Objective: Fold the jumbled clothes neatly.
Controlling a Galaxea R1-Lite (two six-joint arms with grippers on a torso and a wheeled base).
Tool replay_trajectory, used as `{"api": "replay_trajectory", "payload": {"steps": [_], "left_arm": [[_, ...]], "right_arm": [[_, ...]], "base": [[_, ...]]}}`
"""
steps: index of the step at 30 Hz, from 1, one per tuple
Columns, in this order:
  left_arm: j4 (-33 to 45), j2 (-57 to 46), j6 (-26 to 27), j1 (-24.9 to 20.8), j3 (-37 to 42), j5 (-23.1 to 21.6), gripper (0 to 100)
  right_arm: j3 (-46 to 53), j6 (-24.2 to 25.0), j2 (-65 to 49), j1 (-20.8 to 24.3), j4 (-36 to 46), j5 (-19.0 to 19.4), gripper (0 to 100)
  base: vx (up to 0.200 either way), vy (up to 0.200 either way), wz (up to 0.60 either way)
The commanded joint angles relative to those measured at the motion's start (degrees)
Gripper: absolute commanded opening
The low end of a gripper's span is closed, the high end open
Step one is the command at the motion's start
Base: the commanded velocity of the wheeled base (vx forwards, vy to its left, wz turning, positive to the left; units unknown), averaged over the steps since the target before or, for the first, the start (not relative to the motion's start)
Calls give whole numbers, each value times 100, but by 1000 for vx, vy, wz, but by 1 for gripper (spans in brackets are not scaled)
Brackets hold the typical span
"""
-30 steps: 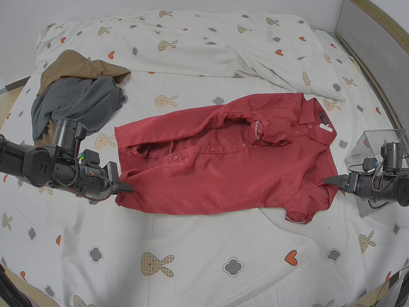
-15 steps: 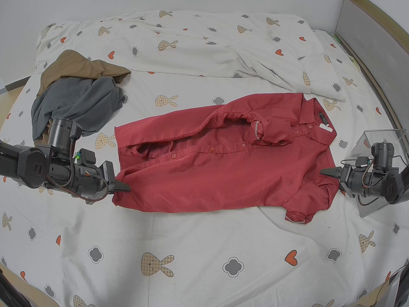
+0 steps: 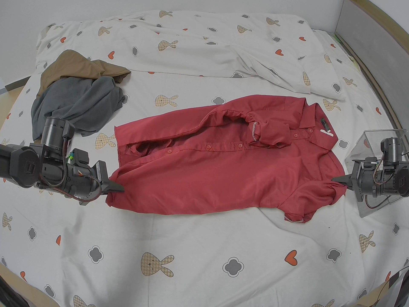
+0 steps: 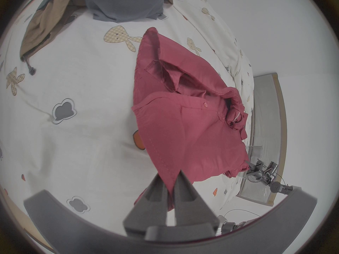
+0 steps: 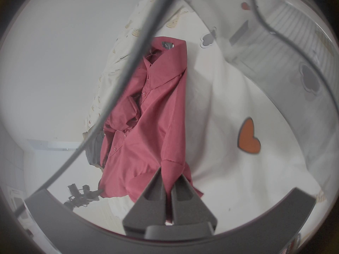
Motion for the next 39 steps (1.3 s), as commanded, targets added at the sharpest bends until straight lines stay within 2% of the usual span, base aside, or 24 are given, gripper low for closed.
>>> {"api": "replay_trajectory", "payload": {"steps": [1,7,12,18,23,28,39], "left_arm": [[515,-387,70,373,-34,4,0],[1175,-589,457,830,-166,-5,0],[1658,-879,474,830,-201,-5,0],[1851,-1116,474,822,-105,-5,0],[1913,-1125,492,822,212,-5,0],[1913,-1204,492,813,458,-5,0],[1913,-1319,492,822,853,4,0]], "right_arm": [[-598,-26,-1030,-234,1343,316,0],[-852,-360,-1478,-216,2600,316,0],[-861,-641,-1926,-137,3321,308,0],[-677,-1160,-2401,-146,3953,299,0],[-149,-1652,-2629,-102,4050,299,0],[132,-1669,-2919,267,4059,264,0],[448,-1669,-3148,241,4085,220,0]], "base": [[0,0,0],[0,0,0],[0,0,0],[0,0,0],[0,0,0],[0,0,0],[0,0,0]]}}
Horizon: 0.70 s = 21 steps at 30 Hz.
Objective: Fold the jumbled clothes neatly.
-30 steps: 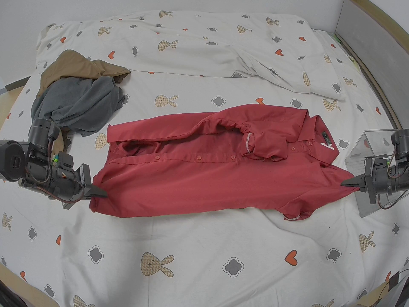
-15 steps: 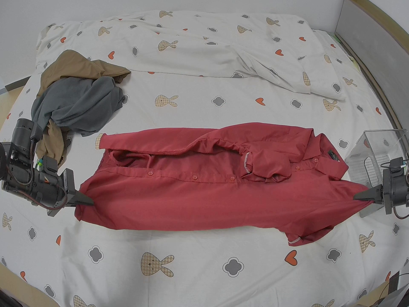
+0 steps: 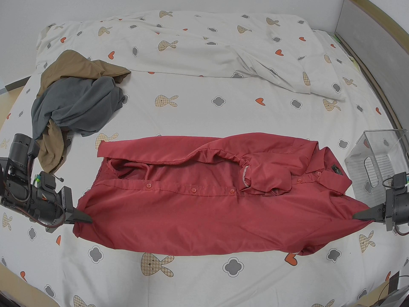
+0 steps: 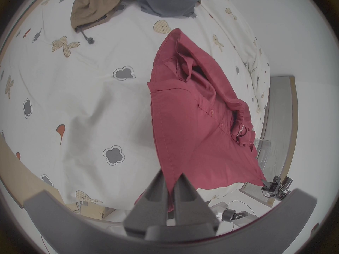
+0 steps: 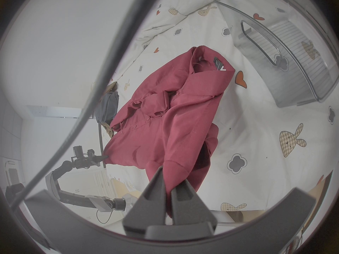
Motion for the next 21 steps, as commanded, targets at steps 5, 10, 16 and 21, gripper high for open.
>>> {"api": "replay_trajectory", "payload": {"steps": [5,10,16,21], "left_arm": [[-43,311,72,71,275,17,100],[-34,284,389,440,240,17,100],[-86,-225,441,757,73,-9,100],[-148,-665,441,423,-23,-132,100]], "right_arm": [[302,-29,26,-22,-41,-15,100],[355,-82,9,-118,-137,-700,100],[434,-82,-642,-276,-1210,-1078,100],[575,-91,-1002,-285,-1913,-1140,100]], "base": [[0,0,0],[0,0,0],[0,0,0],[0,0,0]]}}
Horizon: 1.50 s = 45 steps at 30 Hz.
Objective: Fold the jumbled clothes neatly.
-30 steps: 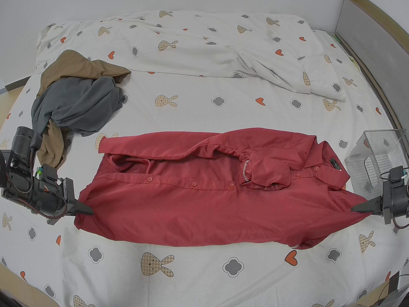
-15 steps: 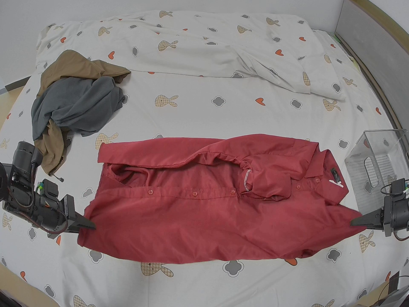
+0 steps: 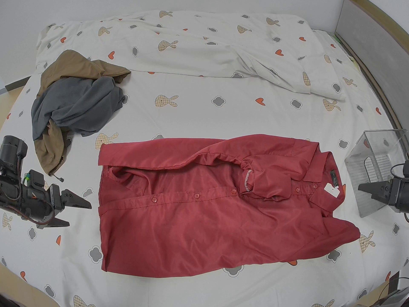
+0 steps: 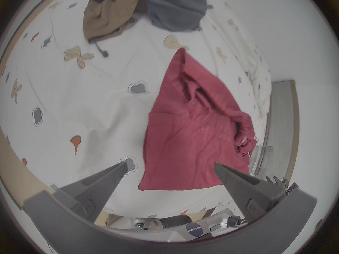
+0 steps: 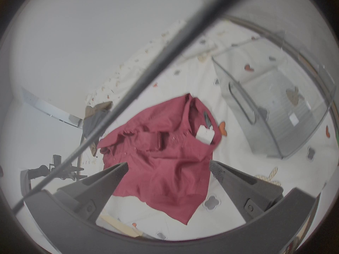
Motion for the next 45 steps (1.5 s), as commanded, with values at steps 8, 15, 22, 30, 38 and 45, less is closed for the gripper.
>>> {"api": "replay_trajectory", "payload": {"steps": [8,15,22,30,38,45], "left_arm": [[34,-237,-47,-1154,131,-537,100],[52,115,50,-1084,570,-484,100],[-1,53,1377,-653,1317,87,100],[-493,-501,2107,-680,1572,-221,100],[-660,-923,1307,-1822,412,-590,100],[-1011,-808,6,-2077,-493,-572,100]], "right_arm": [[626,-8,228,-86,-339,-14,100],[635,-157,1494,-438,-497,38,100],[652,-166,1766,-614,-848,566,100],[723,-298,746,-315,-840,742,100],[-561,809,-1363,1786,-734,645,100],[-2442,264,-370,2700,2034,-2247,100]], "base": [[0,0,0],[0,0,0],[0,0,0],[0,0,0],[0,0,0],[0,0,0]]}}
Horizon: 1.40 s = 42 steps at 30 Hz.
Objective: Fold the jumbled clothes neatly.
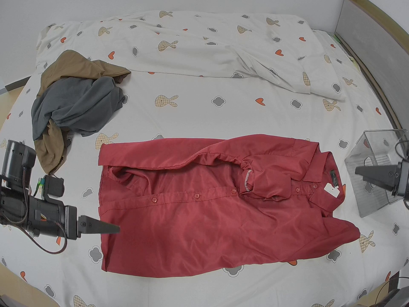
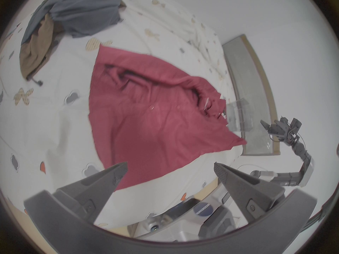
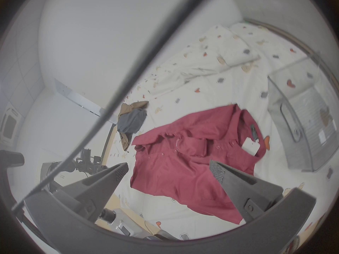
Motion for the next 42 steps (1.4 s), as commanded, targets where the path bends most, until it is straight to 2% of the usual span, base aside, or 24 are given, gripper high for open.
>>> {"api": "replay_trajectory", "payload": {"steps": [1,2,3,4,5,6,7,8,9,10,11,13,16,17,19,25,35,38,39,42], "left_arm": [[-332,-161,-1146,-598,-1131,-99,100],[-341,-161,-1261,-563,-1202,-91,100],[-341,-152,-1278,-563,-1219,-82,100],[-341,-152,-1278,-563,-1219,-64,100],[-341,-161,-1278,-563,-1219,-47,100],[-341,-170,-1278,-563,-1210,-29,100],[-341,-179,-1270,-554,-1202,-11,100],[-341,-179,-1270,-554,-1202,24,100],[-341,-179,-1270,-554,-1193,24,100],[-341,-187,-1270,-537,-1184,68,100],[-350,-179,-1252,-519,-1175,103,100],[-350,-187,-1252,-510,-1175,129,100],[-350,-196,-1243,-510,-1175,138,100],[-350,-223,-1243,-510,-1166,138,100],[-350,-231,-1243,-510,-1166,138,100],[-350,-223,-1234,-510,-1158,147,100],[-350,-319,-1226,-519,-1131,147,100],[-341,-328,-1226,-519,-1131,147,100],[-341,-381,-1226,-519,-1131,147,100],[-341,-425,-1226,-519,-1131,147,100]], "right_arm": [[-1893,-392,94,1272,2289,-2509,100],[-1796,-990,173,1852,2588,-3739,100],[-1656,-1209,156,2186,2614,-4231,100],[-1374,-1420,68,2714,2588,-4794,100],[-1181,-1526,-82,3100,2588,-4969,100],[-996,-1587,-214,3399,2597,-4908,100],[-856,-1631,-293,3505,2641,-4759,100],[-583,-1719,-354,3531,2650,-4468,100],[-539,-1728,-363,3522,2641,-4425,100],[-118,-1789,-460,3531,2614,-4020,100],[164,-1789,-539,3575,2623,-3809,100],[621,-1807,-556,3645,2623,-3713,100],[858,-1825,-548,3751,2606,-3721,100],[1254,-1842,-521,4243,2597,-3739,100],[1482,-1833,-433,4366,2588,-3748,100],[1658,-1807,120,4366,2333,-3730,100],[2220,-1816,1975,4357,338,-3739,100],[2255,-1816,2133,4357,145,-3739,100],[2326,-1833,2555,4199,-383,-3748,100],[2308,-1842,2713,4023,-690,-3757,100]], "base": [[0,0,0],[0,0,0],[0,0,0],[0,0,0],[0,0,0],[0,0,0],[0,0,0],[0,0,0],[0,0,0],[0,0,0],[0,0,0],[0,0,0],[0,0,0],[0,0,0],[0,0,0],[0,0,0],[0,0,0],[0,0,0],[0,0,0],[0,0,0]]}}
